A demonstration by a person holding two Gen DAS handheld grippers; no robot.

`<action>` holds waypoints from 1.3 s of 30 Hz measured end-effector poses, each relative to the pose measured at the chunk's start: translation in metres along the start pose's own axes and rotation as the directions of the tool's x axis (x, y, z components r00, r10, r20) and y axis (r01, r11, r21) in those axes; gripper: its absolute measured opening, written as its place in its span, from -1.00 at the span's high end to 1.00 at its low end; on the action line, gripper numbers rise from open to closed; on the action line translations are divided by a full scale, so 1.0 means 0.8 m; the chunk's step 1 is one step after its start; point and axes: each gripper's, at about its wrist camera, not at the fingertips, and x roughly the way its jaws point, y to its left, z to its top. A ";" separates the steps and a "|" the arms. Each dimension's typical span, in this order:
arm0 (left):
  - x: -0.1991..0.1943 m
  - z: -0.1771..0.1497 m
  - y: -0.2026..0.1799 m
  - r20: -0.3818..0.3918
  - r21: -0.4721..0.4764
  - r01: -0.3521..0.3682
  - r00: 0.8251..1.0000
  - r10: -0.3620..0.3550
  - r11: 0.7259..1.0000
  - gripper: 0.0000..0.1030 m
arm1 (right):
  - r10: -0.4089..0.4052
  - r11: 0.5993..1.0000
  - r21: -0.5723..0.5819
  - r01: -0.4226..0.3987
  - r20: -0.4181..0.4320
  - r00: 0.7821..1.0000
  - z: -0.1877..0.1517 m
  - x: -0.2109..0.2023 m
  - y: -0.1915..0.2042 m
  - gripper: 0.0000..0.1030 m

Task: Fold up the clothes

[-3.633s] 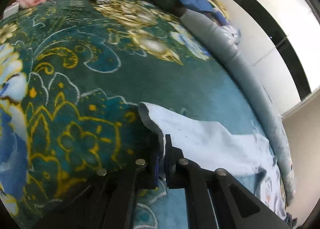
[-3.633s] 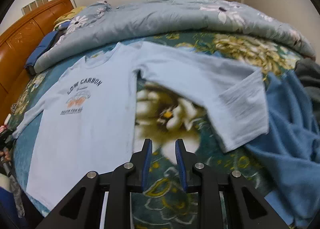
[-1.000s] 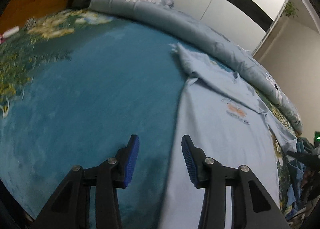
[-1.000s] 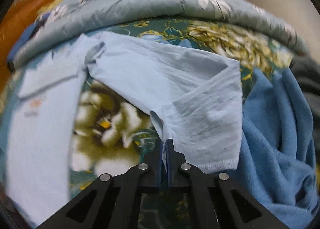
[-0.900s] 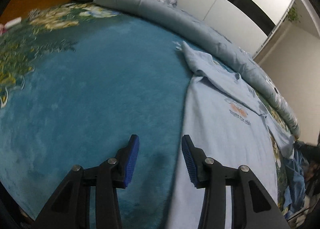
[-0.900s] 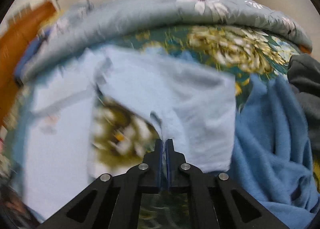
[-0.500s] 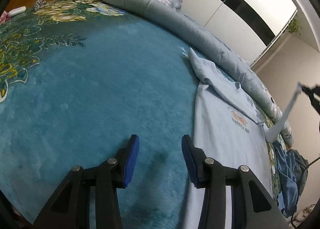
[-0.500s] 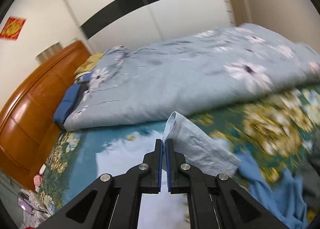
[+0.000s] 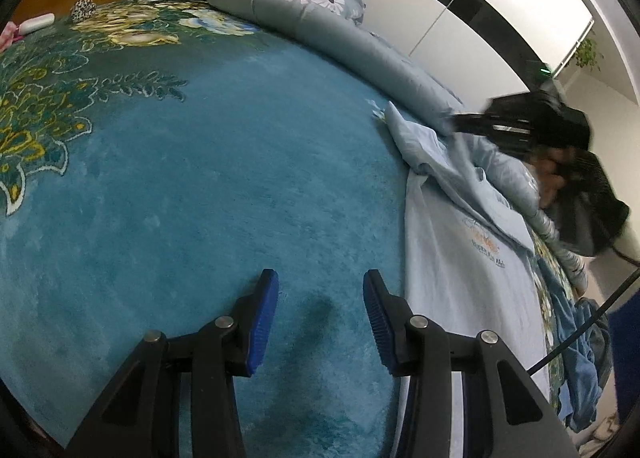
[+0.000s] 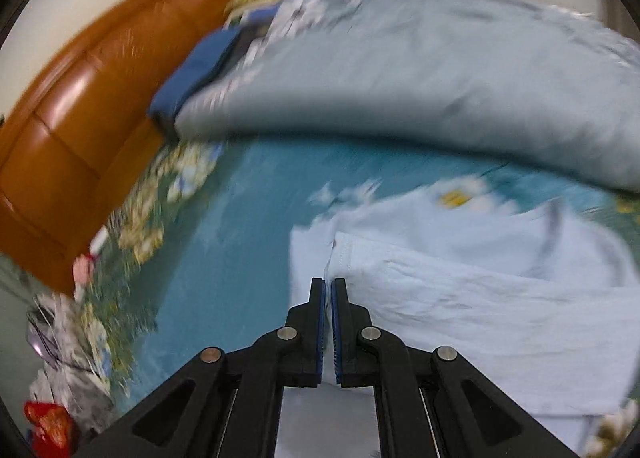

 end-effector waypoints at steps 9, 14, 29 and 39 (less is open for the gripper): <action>0.004 0.001 -0.004 0.000 0.016 -0.022 1.000 0.022 1.000 0.12 | -0.002 1.000 -0.020 0.000 -0.097 0.995 -0.026 0.072 0.013 0.84; 0.014 0.025 -0.014 -0.005 0.057 -0.028 1.000 0.029 0.998 0.12 | 0.044 0.998 -0.039 -0.045 -0.028 0.999 -0.020 0.033 0.009 0.33; 0.054 0.034 -0.075 -0.161 0.178 0.178 0.976 -0.149 0.968 0.12 | -0.201 0.974 0.108 0.201 -0.006 0.979 -0.191 -0.184 -0.232 0.20; 0.013 -0.045 -0.075 -0.204 0.204 0.171 0.970 -0.128 0.964 0.11 | -0.072 0.961 0.270 0.059 0.039 0.997 -0.363 -0.233 -0.236 0.18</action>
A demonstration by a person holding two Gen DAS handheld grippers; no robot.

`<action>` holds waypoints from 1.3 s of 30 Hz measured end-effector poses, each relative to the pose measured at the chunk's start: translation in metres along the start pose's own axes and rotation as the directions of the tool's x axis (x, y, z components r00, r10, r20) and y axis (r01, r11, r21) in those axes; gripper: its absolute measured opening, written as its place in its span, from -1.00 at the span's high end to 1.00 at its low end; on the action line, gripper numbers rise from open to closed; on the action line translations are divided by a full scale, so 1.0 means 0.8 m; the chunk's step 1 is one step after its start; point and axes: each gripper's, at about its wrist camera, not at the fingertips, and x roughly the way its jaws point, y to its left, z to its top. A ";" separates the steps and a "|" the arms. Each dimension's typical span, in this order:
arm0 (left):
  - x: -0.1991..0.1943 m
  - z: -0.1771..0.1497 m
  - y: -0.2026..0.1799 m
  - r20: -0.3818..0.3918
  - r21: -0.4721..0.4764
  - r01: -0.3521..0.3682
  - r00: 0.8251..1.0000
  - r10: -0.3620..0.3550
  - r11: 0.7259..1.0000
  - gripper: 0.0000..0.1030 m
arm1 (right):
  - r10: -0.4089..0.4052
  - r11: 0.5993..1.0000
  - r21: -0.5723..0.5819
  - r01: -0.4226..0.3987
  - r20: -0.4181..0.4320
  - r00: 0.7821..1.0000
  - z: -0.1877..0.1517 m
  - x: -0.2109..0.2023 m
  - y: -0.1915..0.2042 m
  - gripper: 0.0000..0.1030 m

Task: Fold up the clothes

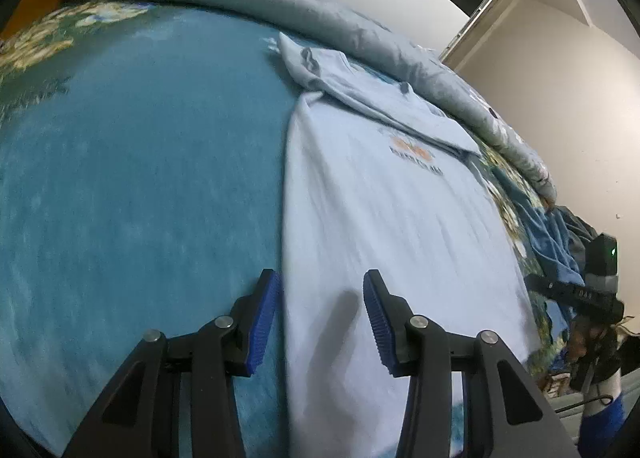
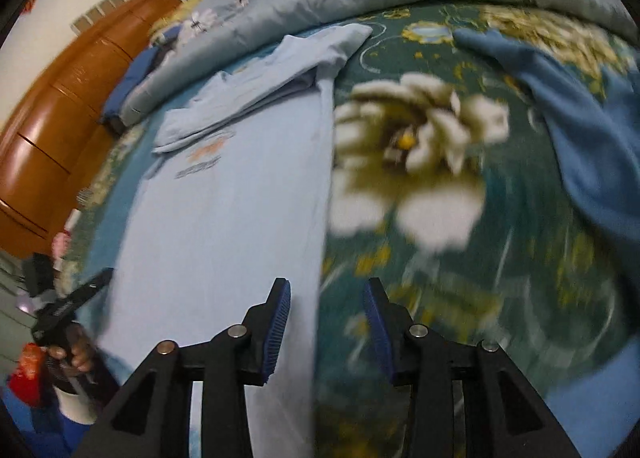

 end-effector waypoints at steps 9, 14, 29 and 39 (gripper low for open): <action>-0.030 -0.039 -0.006 -0.038 0.010 0.009 0.999 -0.009 1.000 0.11 | 0.146 0.989 0.035 -0.147 0.016 0.989 -0.069 -0.008 0.001 0.18; -0.038 -0.053 -0.003 -0.063 -0.019 0.038 0.997 -0.039 0.999 0.11 | 0.184 0.983 0.020 -0.185 0.021 0.983 -0.082 -0.015 0.004 0.43; -0.042 -0.063 0.036 -0.055 -0.232 0.245 0.963 -0.264 0.941 0.26 | 0.203 0.977 0.059 -0.205 0.041 0.978 -0.096 -0.030 -0.021 0.91; -0.038 -0.067 0.038 -0.039 -0.269 0.294 0.948 -0.315 0.917 0.24 | 0.178 0.982 0.059 -0.180 0.029 0.984 -0.094 -0.027 -0.023 0.91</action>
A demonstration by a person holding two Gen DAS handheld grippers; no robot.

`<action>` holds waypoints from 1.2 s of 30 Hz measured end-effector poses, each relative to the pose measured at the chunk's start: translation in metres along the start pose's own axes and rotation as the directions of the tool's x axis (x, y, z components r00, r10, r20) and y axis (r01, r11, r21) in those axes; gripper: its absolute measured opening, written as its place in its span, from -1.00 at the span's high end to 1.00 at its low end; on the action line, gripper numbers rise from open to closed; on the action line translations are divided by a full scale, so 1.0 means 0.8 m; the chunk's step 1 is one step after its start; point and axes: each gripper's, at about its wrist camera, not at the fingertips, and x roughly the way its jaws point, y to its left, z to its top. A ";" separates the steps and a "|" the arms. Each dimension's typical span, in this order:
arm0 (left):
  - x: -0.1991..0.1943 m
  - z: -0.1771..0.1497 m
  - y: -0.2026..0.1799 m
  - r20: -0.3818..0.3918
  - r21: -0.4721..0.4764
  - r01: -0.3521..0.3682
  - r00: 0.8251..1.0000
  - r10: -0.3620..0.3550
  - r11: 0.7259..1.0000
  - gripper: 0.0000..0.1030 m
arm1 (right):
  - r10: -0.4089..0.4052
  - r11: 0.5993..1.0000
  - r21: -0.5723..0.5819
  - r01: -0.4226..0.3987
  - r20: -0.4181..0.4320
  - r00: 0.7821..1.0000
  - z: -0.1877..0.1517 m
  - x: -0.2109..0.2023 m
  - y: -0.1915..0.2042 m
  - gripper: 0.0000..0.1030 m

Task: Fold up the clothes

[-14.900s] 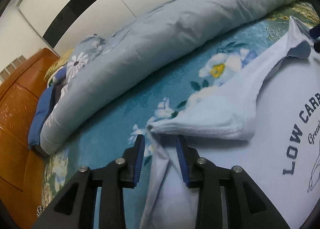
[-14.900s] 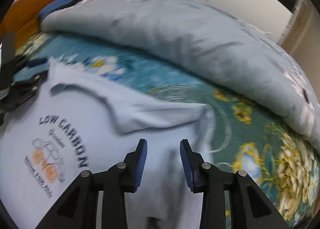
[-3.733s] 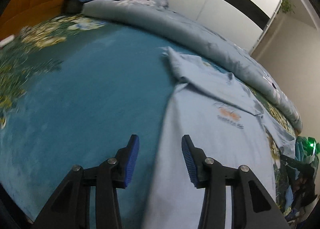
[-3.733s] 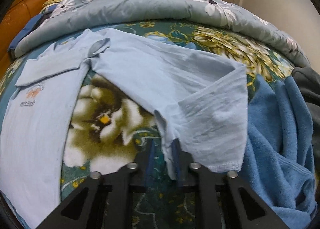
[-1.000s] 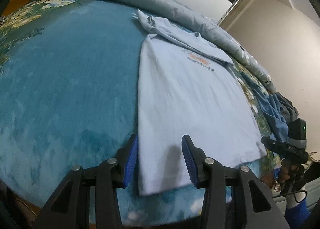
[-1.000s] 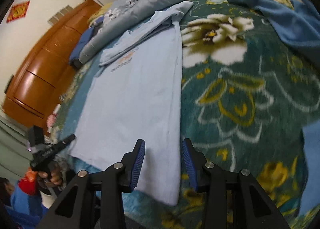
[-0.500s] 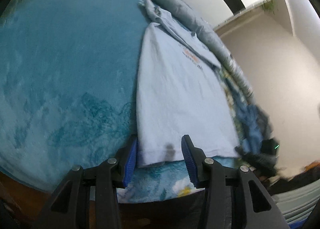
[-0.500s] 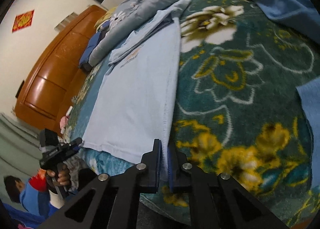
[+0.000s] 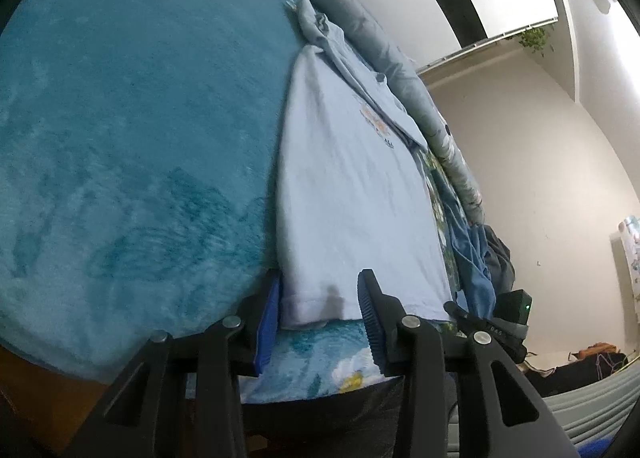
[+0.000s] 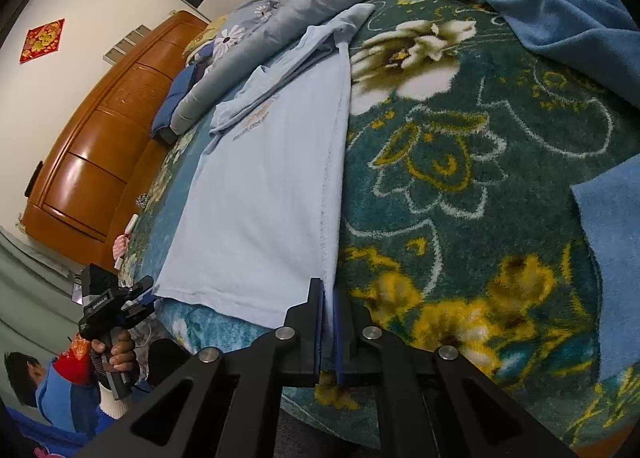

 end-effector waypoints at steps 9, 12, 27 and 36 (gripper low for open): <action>-0.027 0.006 -0.017 0.108 0.053 0.055 0.992 -0.061 0.997 0.93 | 0.063 0.998 -0.011 -0.063 0.022 0.998 0.010 -0.017 0.008 0.91; -0.043 0.026 -0.035 0.150 0.115 0.071 0.985 -0.088 0.991 0.92 | 0.104 0.994 -0.029 -0.103 0.048 0.993 0.028 -0.028 0.013 0.91; 0.019 0.274 -0.127 0.210 0.274 -0.042 0.978 -0.017 0.961 0.92 | 0.126 0.992 -0.047 -0.120 0.169 0.977 0.253 -0.016 0.050 0.91; 0.136 0.419 -0.088 0.177 0.141 -0.172 0.973 0.146 0.975 0.92 | 0.000 0.997 0.074 -0.007 0.105 0.995 0.431 0.103 0.035 0.91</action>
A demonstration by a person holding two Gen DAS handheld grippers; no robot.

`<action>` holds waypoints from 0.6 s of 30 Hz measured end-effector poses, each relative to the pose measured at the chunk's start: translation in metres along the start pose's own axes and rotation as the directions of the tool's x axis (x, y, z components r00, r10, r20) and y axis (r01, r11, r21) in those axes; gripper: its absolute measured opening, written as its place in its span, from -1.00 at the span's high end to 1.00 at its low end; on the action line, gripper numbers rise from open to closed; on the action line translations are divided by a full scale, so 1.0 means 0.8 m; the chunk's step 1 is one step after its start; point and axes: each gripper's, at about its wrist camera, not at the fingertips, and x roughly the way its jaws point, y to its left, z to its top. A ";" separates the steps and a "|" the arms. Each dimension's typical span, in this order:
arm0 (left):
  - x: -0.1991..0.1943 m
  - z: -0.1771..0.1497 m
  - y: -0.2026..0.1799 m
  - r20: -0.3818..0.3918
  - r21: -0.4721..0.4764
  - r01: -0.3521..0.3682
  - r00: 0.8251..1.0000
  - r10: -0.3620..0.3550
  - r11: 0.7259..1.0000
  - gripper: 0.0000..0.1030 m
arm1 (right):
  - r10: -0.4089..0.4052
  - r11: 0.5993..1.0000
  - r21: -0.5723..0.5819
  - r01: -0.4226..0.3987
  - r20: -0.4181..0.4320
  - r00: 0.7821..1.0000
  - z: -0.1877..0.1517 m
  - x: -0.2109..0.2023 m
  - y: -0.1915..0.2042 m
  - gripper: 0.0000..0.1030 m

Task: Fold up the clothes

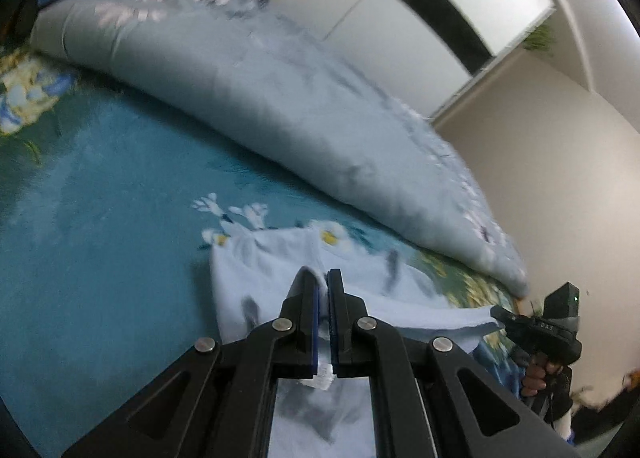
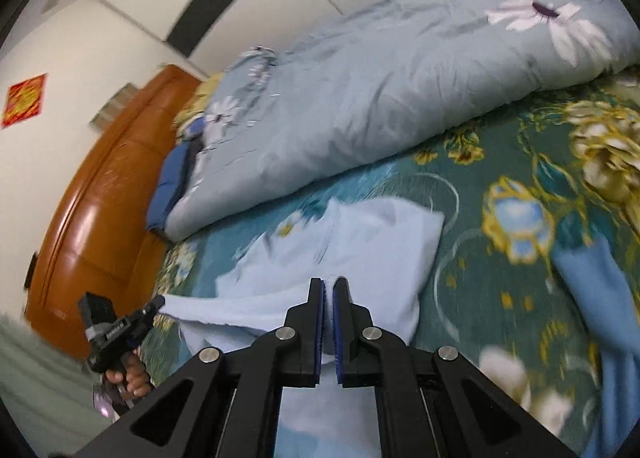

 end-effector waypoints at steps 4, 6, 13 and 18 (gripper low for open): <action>0.060 0.016 0.036 -0.051 -0.086 -0.051 0.998 0.046 0.995 0.92 | -0.071 0.997 0.021 0.072 -0.051 0.996 0.029 0.062 -0.013 0.91; 0.083 0.017 0.050 -0.072 -0.103 -0.075 0.995 0.068 0.992 0.92 | -0.106 0.994 0.019 0.108 -0.074 0.992 0.036 0.088 -0.020 0.91; 0.101 0.017 0.058 -0.088 -0.108 -0.039 0.996 0.030 0.993 0.89 | -0.133 0.990 0.022 0.136 -0.103 0.986 0.040 0.124 -0.040 0.84; 0.079 0.017 0.041 -0.064 -0.062 0.053 0.996 -0.057 0.997 0.20 | -0.095 0.995 0.001 0.095 -0.018 0.995 0.045 0.090 -0.030 0.33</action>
